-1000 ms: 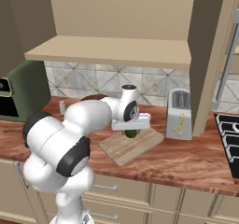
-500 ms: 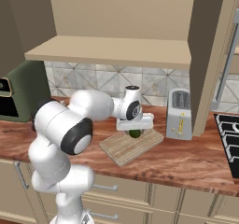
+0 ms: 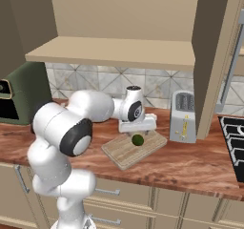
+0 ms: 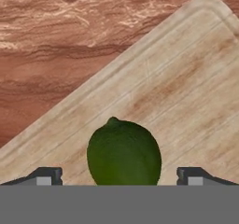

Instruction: Open the cabinet. Place the bowl and condiment on the counter. Then place the lime and garlic on the cutting board.

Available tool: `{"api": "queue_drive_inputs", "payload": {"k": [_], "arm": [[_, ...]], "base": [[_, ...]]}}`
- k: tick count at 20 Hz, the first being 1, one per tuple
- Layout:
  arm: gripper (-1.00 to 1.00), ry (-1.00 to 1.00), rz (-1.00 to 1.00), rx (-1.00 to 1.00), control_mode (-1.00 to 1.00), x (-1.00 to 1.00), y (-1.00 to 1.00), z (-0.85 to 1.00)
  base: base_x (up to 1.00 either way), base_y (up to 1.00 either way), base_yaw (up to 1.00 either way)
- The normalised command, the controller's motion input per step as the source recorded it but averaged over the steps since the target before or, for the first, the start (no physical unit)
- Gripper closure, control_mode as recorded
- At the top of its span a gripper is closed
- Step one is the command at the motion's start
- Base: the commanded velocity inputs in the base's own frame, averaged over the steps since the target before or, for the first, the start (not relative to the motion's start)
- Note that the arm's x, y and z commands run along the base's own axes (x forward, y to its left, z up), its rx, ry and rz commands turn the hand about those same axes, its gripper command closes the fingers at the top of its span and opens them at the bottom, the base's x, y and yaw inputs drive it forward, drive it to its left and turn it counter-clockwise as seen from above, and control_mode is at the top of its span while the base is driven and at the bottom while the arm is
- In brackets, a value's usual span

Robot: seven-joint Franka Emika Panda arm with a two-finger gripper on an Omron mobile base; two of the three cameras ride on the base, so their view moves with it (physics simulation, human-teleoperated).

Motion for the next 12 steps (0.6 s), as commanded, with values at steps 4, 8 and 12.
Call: {"api": "queue_drive_inputs", "payload": {"k": [4,8,12], "arm": [[-1.00,-0.14,0.09,-0.08,-1.00,-0.84,0.69,0.36],[-1.00,-0.10,0.09,-0.13,-1.00,-0.96,1.00,0.27],[-1.00,-0.07,0.06,-0.14,-1.00,-0.90,1.00,0.26]], "base": [[0.00,0.00,0.00],[0.00,0.00,0.00],[0.00,0.00,0.00]]}}
